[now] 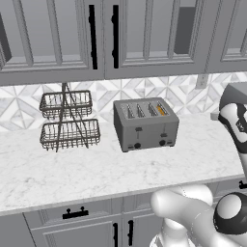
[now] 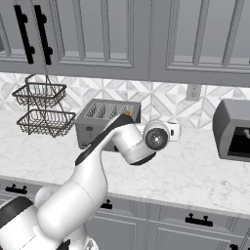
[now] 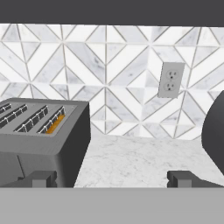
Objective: Start the toaster. Once the lever pops up, take the bread to the plate on the dining counter.
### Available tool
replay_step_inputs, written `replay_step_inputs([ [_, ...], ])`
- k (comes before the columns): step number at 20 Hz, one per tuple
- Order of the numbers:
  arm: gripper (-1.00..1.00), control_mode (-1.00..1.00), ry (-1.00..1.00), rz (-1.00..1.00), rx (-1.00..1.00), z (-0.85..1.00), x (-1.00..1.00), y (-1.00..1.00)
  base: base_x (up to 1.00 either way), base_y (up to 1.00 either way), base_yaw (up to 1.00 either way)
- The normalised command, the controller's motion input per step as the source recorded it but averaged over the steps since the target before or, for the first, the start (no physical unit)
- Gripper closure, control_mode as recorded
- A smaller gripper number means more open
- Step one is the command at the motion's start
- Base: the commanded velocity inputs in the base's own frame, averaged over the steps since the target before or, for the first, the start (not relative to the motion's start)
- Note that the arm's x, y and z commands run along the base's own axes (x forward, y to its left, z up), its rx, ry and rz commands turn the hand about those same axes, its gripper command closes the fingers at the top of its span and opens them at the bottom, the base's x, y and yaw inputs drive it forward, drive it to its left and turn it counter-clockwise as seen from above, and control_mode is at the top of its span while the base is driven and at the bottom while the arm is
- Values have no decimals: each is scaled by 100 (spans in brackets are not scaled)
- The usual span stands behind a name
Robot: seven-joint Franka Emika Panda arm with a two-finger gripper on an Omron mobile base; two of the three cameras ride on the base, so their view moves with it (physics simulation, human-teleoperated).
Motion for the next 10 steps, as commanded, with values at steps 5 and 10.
replay_step_inputs([
  [5, -100, -100, 0, 0, 0, 0, 0, 0, 0, 0, 0],
  [10, -100, -100, 0, 0, 0, 0, 0, 0, 0, 0, 0],
])
